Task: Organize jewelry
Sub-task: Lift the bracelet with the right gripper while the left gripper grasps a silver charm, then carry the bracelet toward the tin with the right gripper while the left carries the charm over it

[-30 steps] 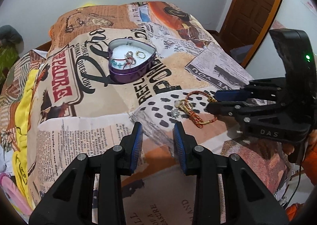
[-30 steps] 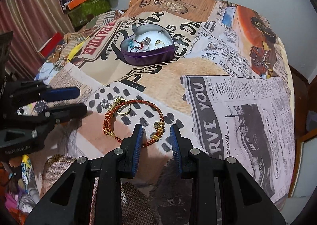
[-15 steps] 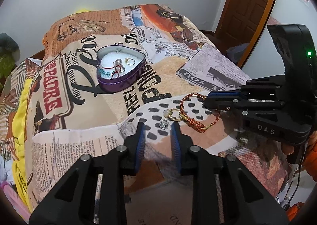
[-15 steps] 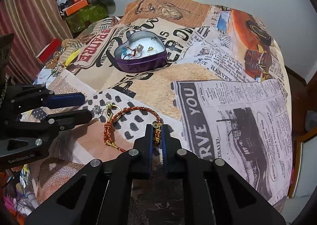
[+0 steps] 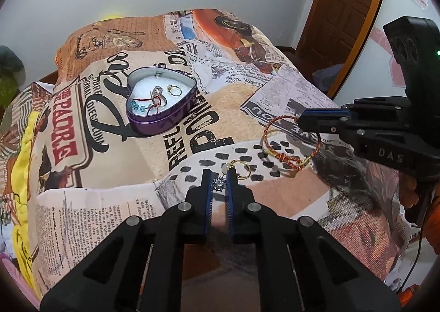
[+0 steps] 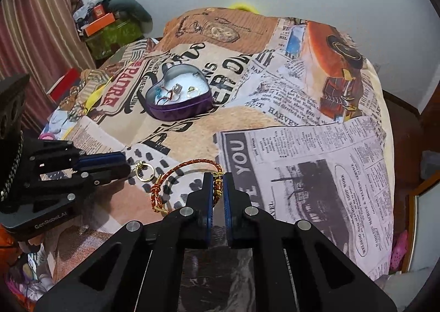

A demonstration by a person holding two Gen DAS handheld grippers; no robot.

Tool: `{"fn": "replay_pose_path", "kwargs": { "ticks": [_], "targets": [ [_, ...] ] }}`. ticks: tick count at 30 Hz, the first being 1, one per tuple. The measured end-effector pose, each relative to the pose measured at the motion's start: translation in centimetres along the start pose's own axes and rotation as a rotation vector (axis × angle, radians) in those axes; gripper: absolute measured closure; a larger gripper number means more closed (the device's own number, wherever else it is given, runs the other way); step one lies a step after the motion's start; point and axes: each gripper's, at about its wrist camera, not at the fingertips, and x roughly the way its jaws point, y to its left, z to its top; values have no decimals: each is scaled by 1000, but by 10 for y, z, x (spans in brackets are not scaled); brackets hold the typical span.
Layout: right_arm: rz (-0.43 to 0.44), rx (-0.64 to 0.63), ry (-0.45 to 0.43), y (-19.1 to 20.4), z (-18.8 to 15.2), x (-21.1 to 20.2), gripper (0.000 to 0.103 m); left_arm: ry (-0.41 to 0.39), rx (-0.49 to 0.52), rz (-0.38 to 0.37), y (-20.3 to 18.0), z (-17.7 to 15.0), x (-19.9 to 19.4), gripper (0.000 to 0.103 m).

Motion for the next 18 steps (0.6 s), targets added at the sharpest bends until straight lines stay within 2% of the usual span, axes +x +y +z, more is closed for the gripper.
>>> {"fn": "replay_pose_path", "kwargs": {
  "ticks": [18],
  "targets": [
    [-3,24,-59,1,18,-13,97,-104,-76,63,32,5,-45,95]
  ]
}}
